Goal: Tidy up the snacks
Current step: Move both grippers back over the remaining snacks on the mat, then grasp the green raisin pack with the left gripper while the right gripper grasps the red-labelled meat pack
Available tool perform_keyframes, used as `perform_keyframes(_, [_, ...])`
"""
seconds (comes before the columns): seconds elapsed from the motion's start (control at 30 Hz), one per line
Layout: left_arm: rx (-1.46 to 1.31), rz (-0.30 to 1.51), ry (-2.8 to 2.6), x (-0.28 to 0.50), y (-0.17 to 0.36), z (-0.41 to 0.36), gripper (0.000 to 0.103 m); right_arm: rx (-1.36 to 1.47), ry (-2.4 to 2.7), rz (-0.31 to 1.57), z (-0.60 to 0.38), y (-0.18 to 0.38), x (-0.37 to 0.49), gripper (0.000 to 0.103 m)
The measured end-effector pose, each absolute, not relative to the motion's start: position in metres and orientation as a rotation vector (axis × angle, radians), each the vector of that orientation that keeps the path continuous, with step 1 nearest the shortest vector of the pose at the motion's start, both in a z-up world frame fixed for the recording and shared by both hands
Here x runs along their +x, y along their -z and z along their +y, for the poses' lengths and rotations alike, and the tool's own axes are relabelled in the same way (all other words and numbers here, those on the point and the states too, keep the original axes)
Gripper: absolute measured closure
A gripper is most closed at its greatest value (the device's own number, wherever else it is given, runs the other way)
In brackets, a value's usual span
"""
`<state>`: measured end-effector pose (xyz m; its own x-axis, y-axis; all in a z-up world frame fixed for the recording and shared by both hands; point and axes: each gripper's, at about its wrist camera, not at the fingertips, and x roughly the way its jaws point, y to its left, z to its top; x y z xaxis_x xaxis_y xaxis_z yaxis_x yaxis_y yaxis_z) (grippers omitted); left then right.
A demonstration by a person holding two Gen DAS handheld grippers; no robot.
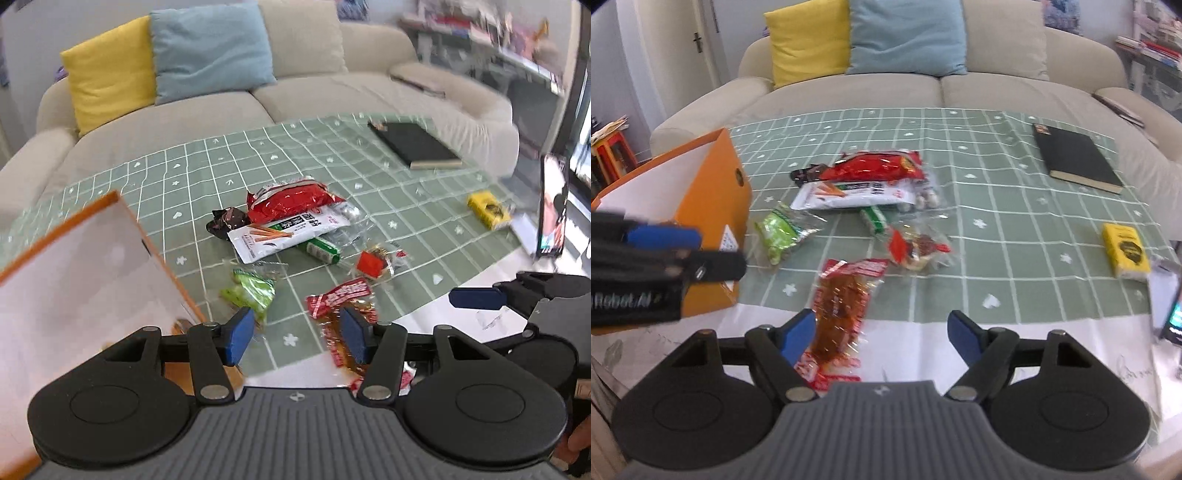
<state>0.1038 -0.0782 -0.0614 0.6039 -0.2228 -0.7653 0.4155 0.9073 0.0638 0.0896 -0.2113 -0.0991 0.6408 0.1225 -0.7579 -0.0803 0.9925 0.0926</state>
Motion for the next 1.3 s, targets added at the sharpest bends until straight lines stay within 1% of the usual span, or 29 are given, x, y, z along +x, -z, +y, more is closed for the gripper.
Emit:
perform_keyframes(0.07, [0.285,0.850,0.371,0.115,0.059,-0.081,0.039,0.056,-0.127,0.889,-0.206,0.101,0.098,0.027])
perform_keyframes(0.1, [0.308,0.864,0.373,0.122,0.058,-0.083,0.034,0.055,-0.131,0.905,-0.203,0.104,0.104,0.027])
perform_keyframes(0.13, [0.333,0.894,0.374,0.131,0.059,-0.085,0.033,0.053,-0.132,0.919,-0.201,0.106,0.108,0.027])
perform_keyframes(0.33, [0.436,1.040,0.385,0.173,0.077,-0.098,0.033,0.058,-0.114,1.031,-0.190,0.125,0.135,0.023])
perform_keyframes(0.43, [0.488,1.108,0.367,0.189,0.093,-0.103,0.033,0.051,-0.117,1.074,-0.185,0.134,0.145,0.020])
perform_keyframes(0.5, [0.493,1.130,0.368,0.198,0.100,-0.103,0.033,0.043,-0.124,1.085,-0.182,0.137,0.149,0.019])
perform_keyframes(0.73, [0.624,1.134,0.326,0.210,0.114,-0.111,0.027,-0.027,-0.121,1.097,-0.168,0.147,0.157,0.018])
perform_keyframes(0.77, [0.644,1.131,0.324,0.211,0.115,-0.113,0.027,-0.036,-0.121,1.097,-0.167,0.148,0.158,0.019])
perform_keyframes(0.8, [0.661,1.126,0.334,0.212,0.116,-0.115,0.029,-0.048,-0.118,1.096,-0.166,0.148,0.159,0.020])
perform_keyframes(0.9, [0.669,1.148,0.369,0.215,0.118,-0.120,0.029,-0.086,-0.110,1.087,-0.165,0.149,0.157,0.024])
perform_keyframes(0.97, [0.689,1.172,0.364,0.218,0.123,-0.124,0.029,-0.089,-0.108,1.079,-0.169,0.147,0.155,0.034])
perform_keyframes(1.0, [0.696,1.184,0.358,0.219,0.126,-0.125,0.029,-0.086,-0.105,1.076,-0.171,0.146,0.154,0.037])
perform_keyframes(1.03, [0.697,1.196,0.351,0.221,0.130,-0.126,0.029,-0.085,-0.100,1.072,-0.174,0.145,0.153,0.043])
perform_keyframes(1.07, [0.696,1.207,0.346,0.223,0.133,-0.127,0.029,-0.086,-0.094,1.069,-0.176,0.144,0.152,0.045])
perform_keyframes(1.23, [0.694,1.250,0.314,0.231,0.142,-0.129,0.030,-0.065,-0.071,1.065,-0.188,0.144,0.150,0.045])
perform_keyframes(1.27, [0.698,1.268,0.304,0.233,0.144,-0.129,0.033,-0.061,-0.068,1.065,-0.190,0.144,0.149,0.045])
perform_keyframes(1.3, [0.703,1.284,0.298,0.235,0.147,-0.130,0.037,-0.058,-0.064,1.066,-0.192,0.143,0.148,0.045])
